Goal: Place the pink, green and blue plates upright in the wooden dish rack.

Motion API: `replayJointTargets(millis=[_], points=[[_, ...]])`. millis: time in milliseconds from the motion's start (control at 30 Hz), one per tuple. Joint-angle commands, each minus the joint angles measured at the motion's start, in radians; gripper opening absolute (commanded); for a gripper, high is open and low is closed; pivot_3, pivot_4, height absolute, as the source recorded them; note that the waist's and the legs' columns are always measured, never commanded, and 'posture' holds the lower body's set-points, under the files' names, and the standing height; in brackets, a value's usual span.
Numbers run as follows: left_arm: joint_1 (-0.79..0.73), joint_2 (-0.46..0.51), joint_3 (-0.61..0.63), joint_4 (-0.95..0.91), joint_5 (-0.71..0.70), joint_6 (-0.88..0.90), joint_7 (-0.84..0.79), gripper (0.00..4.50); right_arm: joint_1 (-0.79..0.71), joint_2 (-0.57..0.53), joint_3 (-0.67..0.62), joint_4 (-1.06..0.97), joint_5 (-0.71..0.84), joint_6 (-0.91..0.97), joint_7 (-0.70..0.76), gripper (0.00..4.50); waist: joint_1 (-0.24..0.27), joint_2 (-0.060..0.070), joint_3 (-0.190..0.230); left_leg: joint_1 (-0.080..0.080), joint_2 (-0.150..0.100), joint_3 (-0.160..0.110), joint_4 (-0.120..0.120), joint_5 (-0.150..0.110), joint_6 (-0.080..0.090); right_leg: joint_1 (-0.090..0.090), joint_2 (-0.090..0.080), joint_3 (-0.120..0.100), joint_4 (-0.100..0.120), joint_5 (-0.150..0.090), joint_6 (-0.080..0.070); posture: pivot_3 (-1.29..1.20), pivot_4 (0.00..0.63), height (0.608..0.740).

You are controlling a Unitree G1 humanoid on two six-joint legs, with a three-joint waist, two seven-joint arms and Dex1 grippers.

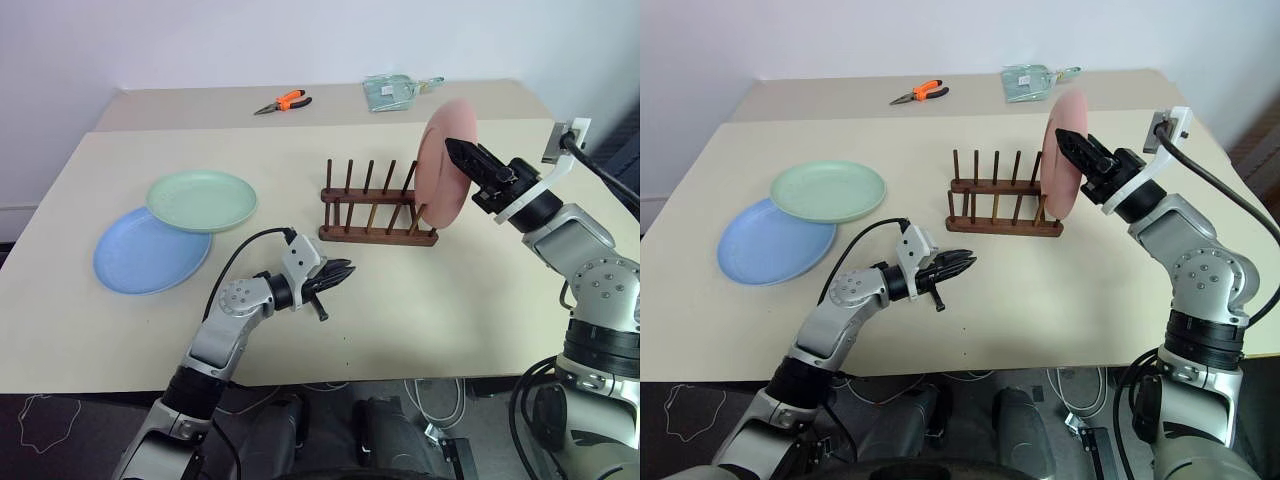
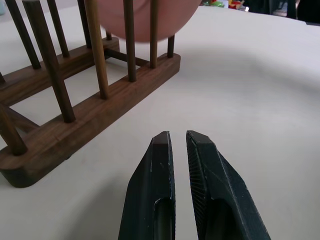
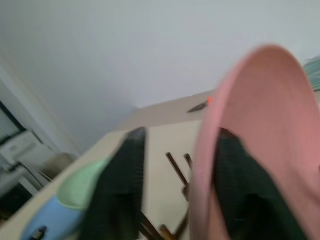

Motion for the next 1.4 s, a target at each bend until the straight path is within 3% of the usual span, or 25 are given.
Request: replayJointTargets(millis=[33, 167, 200, 267, 367, 400, 433, 700, 833, 933, 1167, 1267, 1400], points=[[0.007, 0.002, 0.023, -0.06, -0.037, 0.02, -0.004, 2.22, -0.009, -0.078, 0.019, -0.017, -0.163, -0.145, 0.068, 2.98, 0.001, 0.0, 0.0, 0.0, 0.0, 0.0, 0.0, 0.0, 0.0, 0.0, 0.0, 0.0, 0.0, 0.0, 0.0, 0.0, 0.15, 0.726], [-0.002, -0.01, 0.059, -0.066, -0.039, 0.024, 0.05, 4.31, -0.027, -0.161, 0.084, 0.052, -0.402, -0.315, 0.075, 2.98, 0.001, 0.0, 0.0, 0.0, 0.0, 0.0, 0.0, 0.0, 0.0, 0.0, 0.0, 0.0, 0.0, 0.0, 0.0, 0.0, 0.15, 0.726], [-0.005, -0.016, 0.074, -0.065, -0.043, 0.026, 0.068, 4.42, -0.031, -0.176, 0.099, 0.065, -0.456, -0.365, 0.078, 2.98, 0.001, 0.0, 0.0, 0.0, 0.0, 0.0, 0.0, 0.0, 0.0, 0.0, 0.0, 0.0, 0.0, 0.0, 0.0, 0.0, 0.15, 0.726], [-0.015, -0.031, 0.118, -0.064, -0.06, 0.045, 0.111, 4.42, -0.047, -0.199, 0.114, 0.083, -0.519, -0.425, 0.092, 2.98, -0.001, 0.0, 0.0, 0.0, 0.0, 0.0, 0.0, 0.0, 0.0, 0.0, 0.0, 0.0, 0.0, 0.0, 0.0, 0.0, 0.15, 0.726], [-0.048, -0.035, 0.207, -0.038, 0.005, 0.02, 0.269, 4.5, -0.091, -0.223, 0.163, 0.038, -0.602, -0.505, 0.126, 3.8, -0.003, 0.001, 0.001, 0.0, 0.0, 0.001, 0.0, 0.0, -0.001, -0.001, 0.001, 0.001, 0.001, 0.0, 0.0, 0.0, 0.15, 0.726], [-0.063, -0.029, 0.239, -0.033, 0.035, 0.017, 0.334, 4.5, -0.103, -0.221, 0.193, 0.0, -0.617, -0.512, 0.145, 4.29, -0.002, 0.0, 0.001, 0.0, 0.0, 0.001, 0.0, 0.0, -0.001, -0.002, 0.001, 0.001, 0.001, 0.0, 0.0, 0.0, 0.15, 0.726], [-0.072, -0.024, 0.258, -0.032, 0.052, 0.018, 0.374, 4.5, -0.11, -0.217, 0.212, -0.024, -0.625, -0.513, 0.158, 4.41, -0.002, 0.0, 0.001, 0.0, 0.0, 0.001, 0.0, 0.0, -0.001, -0.002, 0.001, 0.001, 0.002, 0.0, 0.001, 0.0, 0.15, 0.726], [-0.215, -0.039, 0.582, -0.137, 0.115, 0.226, 0.843, 4.5, -0.096, -0.115, 0.525, -0.254, -0.732, -0.476, 0.277, 4.41, 0.003, -0.004, 0.002, -0.001, 0.001, 0.001, 0.001, 0.0, -0.002, -0.002, 0.002, 0.0, 0.002, 0.001, 0.002, 0.0, 0.15, 0.726], [-0.244, -0.058, 0.667, -0.186, 0.064, 0.377, 0.912, 4.5, -0.073, -0.063, 0.577, -0.255, -0.766, -0.49, 0.284, 4.41, 0.007, -0.006, 0.002, -0.001, -0.001, 0.0, 0.001, 0.0, -0.002, -0.002, 0.001, 0.0, 0.001, 0.002, 0.003, 0.0, 0.15, 0.726], [-0.271, -0.096, 0.777, -0.223, -0.05, 0.563, 0.945, 4.5, -0.053, -0.024, 0.618, -0.23, -0.785, -0.512, 0.304, 4.41, 0.006, -0.009, 0.002, 0.0, -0.001, 0.0, 0.001, 0.0, -0.003, -0.002, 0.001, 0.0, 0.002, 0.002, 0.003, 0.0, 0.15, 0.726], [-0.339, -0.188, 0.995, -0.209, -0.226, 0.776, 1.056, 4.5, -0.042, 0.005, 0.619, -0.208, -0.811, -0.518, 0.32, 4.41, 0.0, -0.011, 0.002, 0.0, -0.001, -0.001, 0.001, 0.001, -0.006, -0.002, 0.002, 0.0, 0.003, 0.002, 0.003, 0.0, 0.15, 0.726], [-0.376, -0.225, 1.082, -0.179, -0.29, 0.795, 1.108, 3.58, -0.028, 0.007, 0.615, -0.211, -0.826, -0.515, 0.313, 4.5, 0.001, -0.012, 0.002, 0.0, -0.001, -0.001, 0.001, 0.001, -0.007, -0.002, 0.002, -0.001, 0.003, 0.002, 0.003, 0.0, 0.15, 0.726], [-0.393, -0.206, 1.079, -0.145, -0.314, 0.781, 1.115, 1.61, -0.014, 0.01, 0.611, -0.22, -0.847, -0.514, 0.301, 4.5, 0.001, -0.012, 0.002, 0.0, -0.001, -0.001, 0.001, 0.003, -0.011, -0.002, 0.002, 0.0, 0.003, 0.002, 0.003, 0.0, 0.15, 0.726]])
